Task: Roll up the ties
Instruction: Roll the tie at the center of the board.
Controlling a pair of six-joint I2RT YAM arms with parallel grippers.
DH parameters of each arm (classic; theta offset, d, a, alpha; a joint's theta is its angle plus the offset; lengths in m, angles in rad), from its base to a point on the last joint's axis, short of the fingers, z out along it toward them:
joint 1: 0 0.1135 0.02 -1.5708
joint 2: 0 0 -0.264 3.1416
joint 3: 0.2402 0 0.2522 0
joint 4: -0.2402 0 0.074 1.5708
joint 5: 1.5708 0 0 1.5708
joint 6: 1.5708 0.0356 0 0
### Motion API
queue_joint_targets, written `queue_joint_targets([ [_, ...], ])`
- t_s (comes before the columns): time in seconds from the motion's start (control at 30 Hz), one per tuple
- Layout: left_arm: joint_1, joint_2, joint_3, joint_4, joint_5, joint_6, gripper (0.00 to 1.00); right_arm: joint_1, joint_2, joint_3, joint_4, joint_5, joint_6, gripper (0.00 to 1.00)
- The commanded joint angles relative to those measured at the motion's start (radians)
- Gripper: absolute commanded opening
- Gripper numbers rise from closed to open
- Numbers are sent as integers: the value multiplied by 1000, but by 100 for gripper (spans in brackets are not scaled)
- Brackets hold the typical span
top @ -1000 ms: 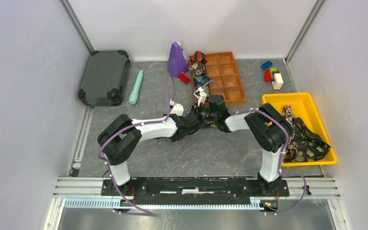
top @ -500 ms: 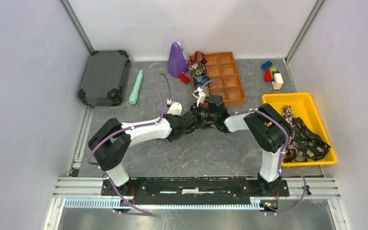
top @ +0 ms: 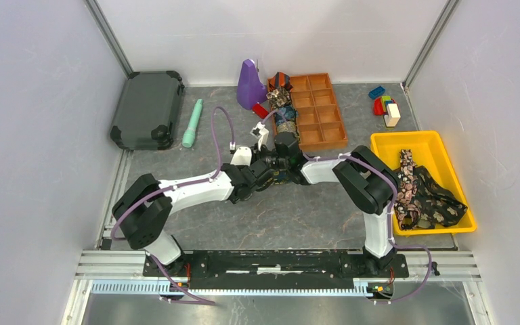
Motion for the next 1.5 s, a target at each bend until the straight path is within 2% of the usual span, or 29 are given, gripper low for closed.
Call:
queue_joint_targets([
  [0.0, 3, -41, -31, 91, 16, 38, 48, 23, 56, 78, 15, -61, 9, 34],
  [0.2, 6, -54, -36, 111, 17, 57, 49, 51, 137, 134, 23, -109, 41, 33],
  [0.4, 6, -119, -57, 145, 35, 87, 60, 55, 152, 146, 23, -112, 44, 33],
  [0.67, 6, -180, -61, 156, 57, 103, 63, 54, 170, 155, 28, -114, 54, 32],
  [0.87, 7, -305, -69, 62, 35, 84, 67, 52, 178, 160, 25, -112, 53, 32],
  [1.03, 47, -441, -127, -39, 32, 59, 65, 45, 160, 174, -28, -105, 8, 32],
  [1.13, 112, -536, -200, -24, 80, 52, 63, 31, 123, 193, -106, -71, -61, 35],
  [1.23, 204, -607, -295, 67, 193, 82, 61, 22, 87, 194, -141, -53, -88, 40],
  [1.33, 279, -616, -347, 125, 280, 101, 58, 22, 58, 188, -160, -30, -93, 47],
  [1.47, 304, -599, -371, 165, 296, 109, 57, 28, -3, 136, -149, -2, -60, 55],
])
